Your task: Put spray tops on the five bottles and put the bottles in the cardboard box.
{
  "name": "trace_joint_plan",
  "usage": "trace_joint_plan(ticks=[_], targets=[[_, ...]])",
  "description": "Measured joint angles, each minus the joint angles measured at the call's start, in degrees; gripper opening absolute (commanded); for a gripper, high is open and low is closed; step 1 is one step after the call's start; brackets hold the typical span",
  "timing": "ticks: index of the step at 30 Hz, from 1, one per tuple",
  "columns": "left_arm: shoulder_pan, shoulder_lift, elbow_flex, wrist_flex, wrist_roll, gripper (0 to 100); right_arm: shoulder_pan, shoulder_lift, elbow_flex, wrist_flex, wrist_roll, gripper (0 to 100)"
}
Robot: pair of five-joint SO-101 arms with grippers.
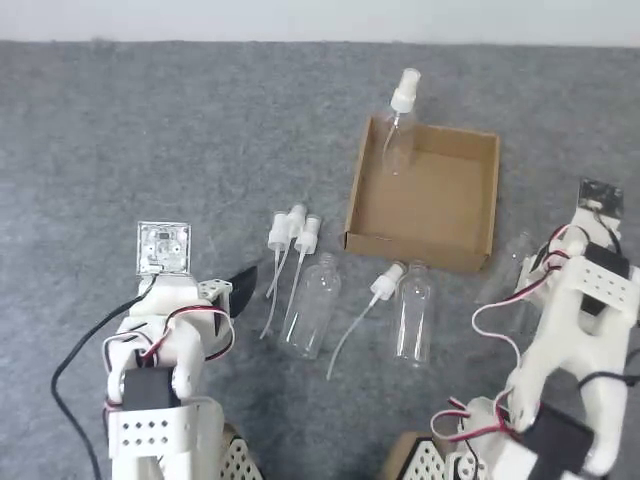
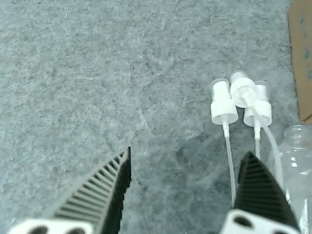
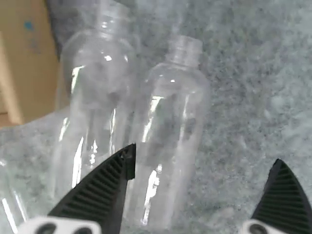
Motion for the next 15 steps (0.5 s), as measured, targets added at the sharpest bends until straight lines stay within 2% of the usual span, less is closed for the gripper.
trace_joint_plan(ticks=[11,15], targets=[[0.0,0.0,0.7,0.0,0.0,32,2.6,9.8,0.0,-7.5,0.0,17.7],[-0.1,0.0,0.7,0.0,0.0,26,4.0,9.8,0.0,-8.9,3.1,7.4]])
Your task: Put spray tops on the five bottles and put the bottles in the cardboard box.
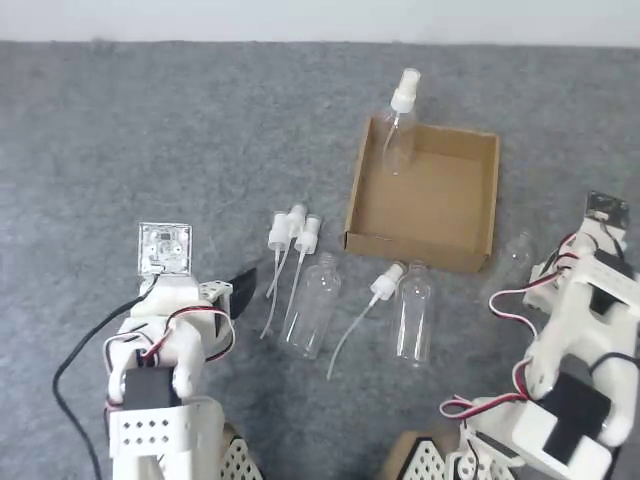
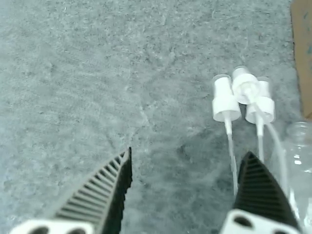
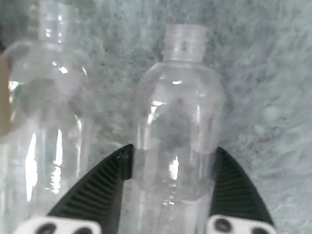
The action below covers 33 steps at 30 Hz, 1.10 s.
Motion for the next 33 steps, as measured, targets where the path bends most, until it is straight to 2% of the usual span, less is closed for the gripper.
trace_joint_plan(ticks=[3,9,19,24,33], targets=[[-1.8,0.0,0.0,-1.6,0.0,25,0.3,0.0,0.0,-0.2,5.1,2.4],[-3.3,0.0,-3.8,-2.0,-2.4,25,1.0,0.0,0.3,-0.2,20.5,1.9],[5.8,1.1,-12.1,0.7,-3.3,25,6.0,-1.5,3.8,-0.6,38.0,2.0],[6.9,16.6,-23.2,0.7,-3.3,25,7.1,-1.5,3.8,-0.6,40.4,2.1],[8.6,60.7,-44.7,0.5,-2.1,25,7.2,-1.5,3.8,-0.6,40.7,2.1]])
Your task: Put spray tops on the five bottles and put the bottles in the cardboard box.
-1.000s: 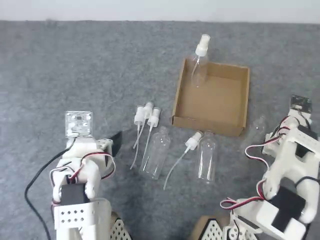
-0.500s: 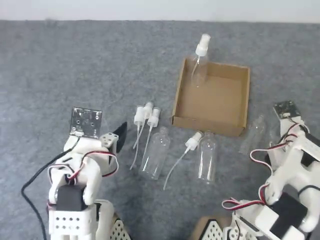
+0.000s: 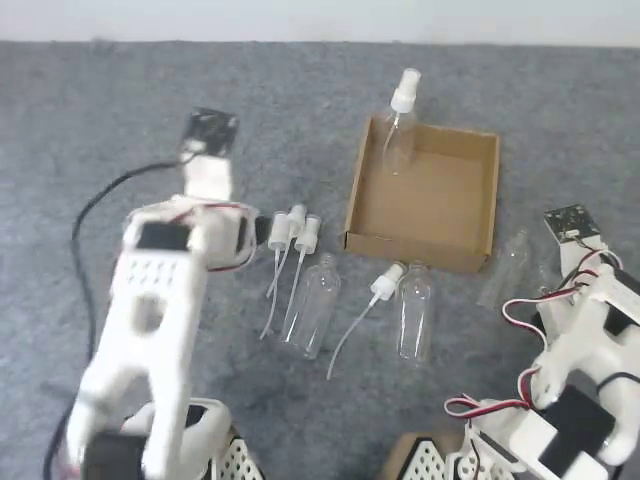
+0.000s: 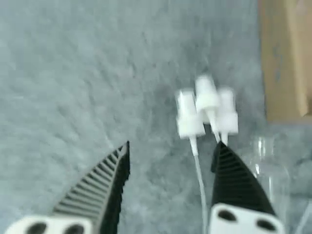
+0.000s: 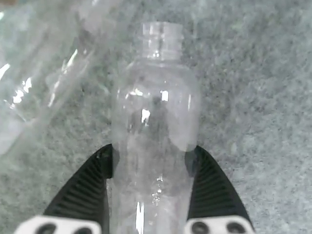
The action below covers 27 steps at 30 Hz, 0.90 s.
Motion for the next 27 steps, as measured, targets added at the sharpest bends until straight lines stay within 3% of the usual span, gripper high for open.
trace_joint_plan(ticks=[8,27], targets=[[1.7,23.6,-9.2,-3.3,1.1,25,0.0,0.0,0.0,0.0,0.2,2.1],[1.8,35.0,-10.2,-13.9,2.7,23,0.0,0.0,0.0,0.0,0.2,2.1]])
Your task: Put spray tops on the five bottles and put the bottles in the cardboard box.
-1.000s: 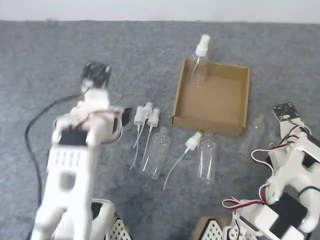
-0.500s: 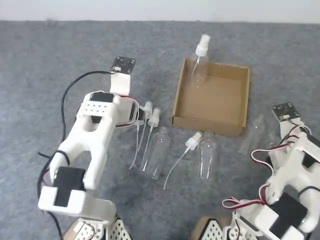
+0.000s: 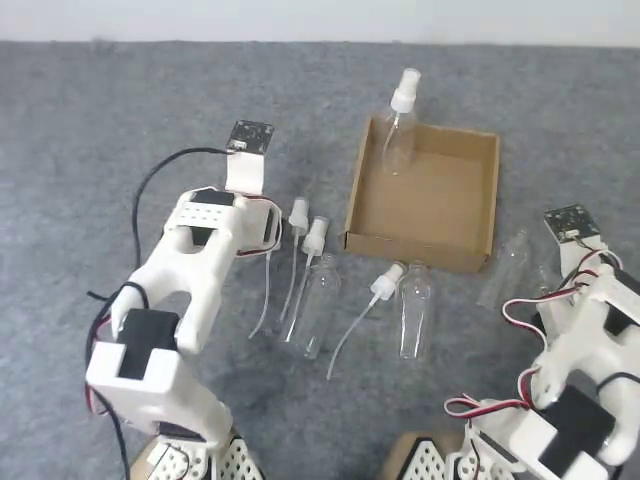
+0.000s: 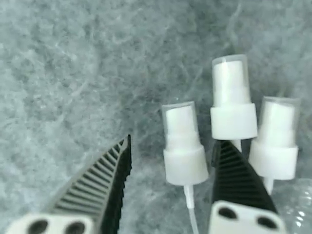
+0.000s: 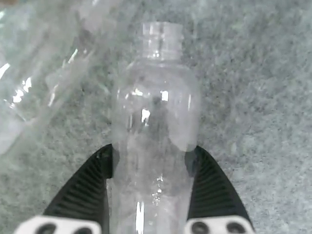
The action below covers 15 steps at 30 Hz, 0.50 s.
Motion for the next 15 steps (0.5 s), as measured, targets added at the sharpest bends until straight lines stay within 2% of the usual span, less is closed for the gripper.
trace_joint_plan(ticks=[4,12,15], targets=[[-0.1,0.0,0.0,0.0,0.0,18,0.0,0.0,0.0,0.0,0.0,2.1],[0.2,0.0,0.0,0.0,0.0,15,0.0,0.0,0.0,0.0,0.0,2.1],[0.1,0.0,0.0,0.0,0.0,17,0.0,0.0,0.0,0.0,0.0,2.1]])
